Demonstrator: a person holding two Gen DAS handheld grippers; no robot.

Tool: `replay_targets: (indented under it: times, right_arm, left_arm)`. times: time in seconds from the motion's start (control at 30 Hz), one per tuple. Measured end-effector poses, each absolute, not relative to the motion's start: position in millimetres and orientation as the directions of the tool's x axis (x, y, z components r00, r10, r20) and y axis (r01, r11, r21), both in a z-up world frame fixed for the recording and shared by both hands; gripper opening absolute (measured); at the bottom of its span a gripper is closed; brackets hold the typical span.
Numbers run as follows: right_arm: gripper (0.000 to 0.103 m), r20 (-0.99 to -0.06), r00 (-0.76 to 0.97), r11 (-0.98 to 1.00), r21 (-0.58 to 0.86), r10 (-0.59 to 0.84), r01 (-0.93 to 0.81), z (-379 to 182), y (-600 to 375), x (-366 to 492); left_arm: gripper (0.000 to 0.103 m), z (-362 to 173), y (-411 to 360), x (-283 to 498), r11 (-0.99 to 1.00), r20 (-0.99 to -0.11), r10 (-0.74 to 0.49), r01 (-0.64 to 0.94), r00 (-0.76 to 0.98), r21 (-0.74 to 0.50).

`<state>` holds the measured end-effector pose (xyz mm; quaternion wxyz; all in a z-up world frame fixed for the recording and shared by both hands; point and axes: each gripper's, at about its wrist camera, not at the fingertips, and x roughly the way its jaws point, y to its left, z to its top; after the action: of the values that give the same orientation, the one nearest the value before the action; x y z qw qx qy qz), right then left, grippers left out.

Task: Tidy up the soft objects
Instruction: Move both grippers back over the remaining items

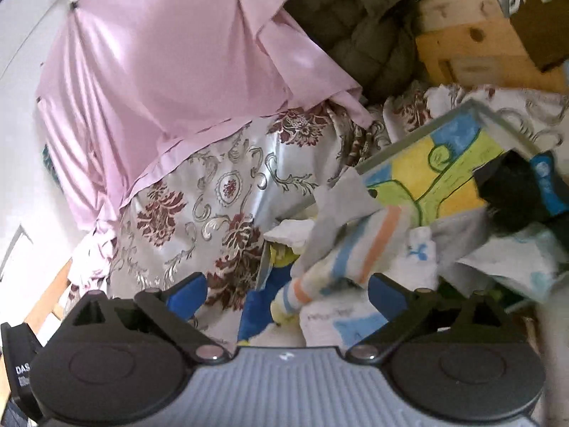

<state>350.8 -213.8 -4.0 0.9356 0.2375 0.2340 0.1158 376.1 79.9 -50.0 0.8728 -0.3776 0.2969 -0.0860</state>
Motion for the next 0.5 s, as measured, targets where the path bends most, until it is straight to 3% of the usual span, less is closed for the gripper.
replay_targets:
  times: [0.33,0.43,0.5]
  right_arm:
    - [0.103,-0.362,0.880,0.913,0.374,0.307,-0.164,18,-217,272]
    - [0.103,-0.361,0.887,0.931,0.320,0.289,-0.174,23,-216,246]
    - [0.103,-0.362,0.891,0.943,0.280,0.274,-0.177,25,-214,229]
  left_arm:
    - [0.090,-21,74,308,0.820,-0.462,-0.339,0.016,0.819,-0.572]
    - [0.099,-12,71,283,0.845,-0.445,-0.324,0.044,0.835,-0.533]
    - [0.099,-8,66,266,0.866,-0.435,-0.316,0.069,0.843,-0.495]
